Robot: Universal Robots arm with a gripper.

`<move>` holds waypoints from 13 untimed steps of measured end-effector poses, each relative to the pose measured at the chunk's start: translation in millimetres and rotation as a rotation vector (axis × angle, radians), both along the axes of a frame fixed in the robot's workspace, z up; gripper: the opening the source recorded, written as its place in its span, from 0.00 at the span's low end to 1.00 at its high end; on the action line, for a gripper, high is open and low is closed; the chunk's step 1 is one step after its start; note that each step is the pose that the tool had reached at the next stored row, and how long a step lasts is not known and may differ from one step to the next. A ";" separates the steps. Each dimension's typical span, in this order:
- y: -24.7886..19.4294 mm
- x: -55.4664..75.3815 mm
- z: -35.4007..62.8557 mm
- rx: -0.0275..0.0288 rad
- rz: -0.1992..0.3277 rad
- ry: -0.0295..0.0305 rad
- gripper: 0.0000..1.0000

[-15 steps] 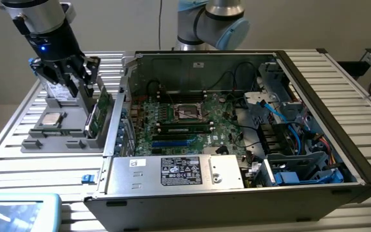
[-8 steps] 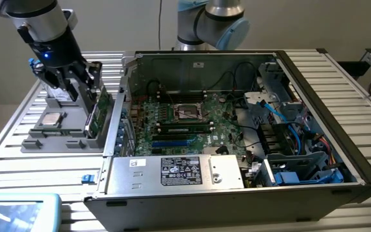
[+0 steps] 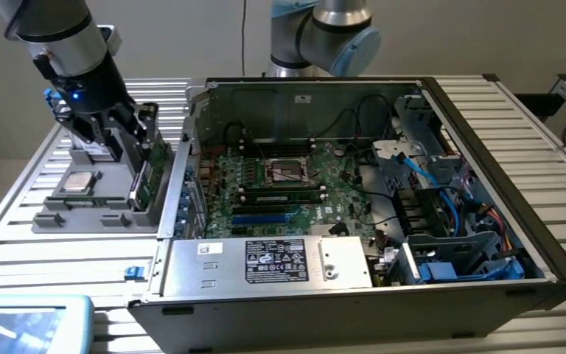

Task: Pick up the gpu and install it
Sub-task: 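Pick up the gpu and move the gpu toward the slot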

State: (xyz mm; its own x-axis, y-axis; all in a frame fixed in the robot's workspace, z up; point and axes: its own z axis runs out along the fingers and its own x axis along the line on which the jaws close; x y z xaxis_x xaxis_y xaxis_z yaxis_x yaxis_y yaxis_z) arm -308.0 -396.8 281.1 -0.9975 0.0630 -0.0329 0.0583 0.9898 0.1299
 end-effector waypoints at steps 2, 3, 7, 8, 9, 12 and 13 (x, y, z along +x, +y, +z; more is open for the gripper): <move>-0.1 0.0 -3.1 0.0019 0.000 -0.0024 0.52; -0.1 0.0 -4.8 0.0036 0.000 -0.0031 0.52; -0.1 0.0 -10.6 0.0148 0.000 -0.0049 0.52; -0.1 0.0 -12.2 0.0172 0.000 -0.0051 0.52; -0.1 0.0 -13.8 0.0200 0.000 -0.0056 0.52; -1.1 -0.3 -16.0 0.0288 0.000 -0.0073 0.52; -1.5 -0.4 -16.1 0.0291 0.000 -0.0073 0.52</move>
State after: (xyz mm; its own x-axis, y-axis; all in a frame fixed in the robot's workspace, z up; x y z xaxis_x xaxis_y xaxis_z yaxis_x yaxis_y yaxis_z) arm -308.3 -398.3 264.9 -0.9972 0.0641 -0.0384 0.0572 0.9856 0.1590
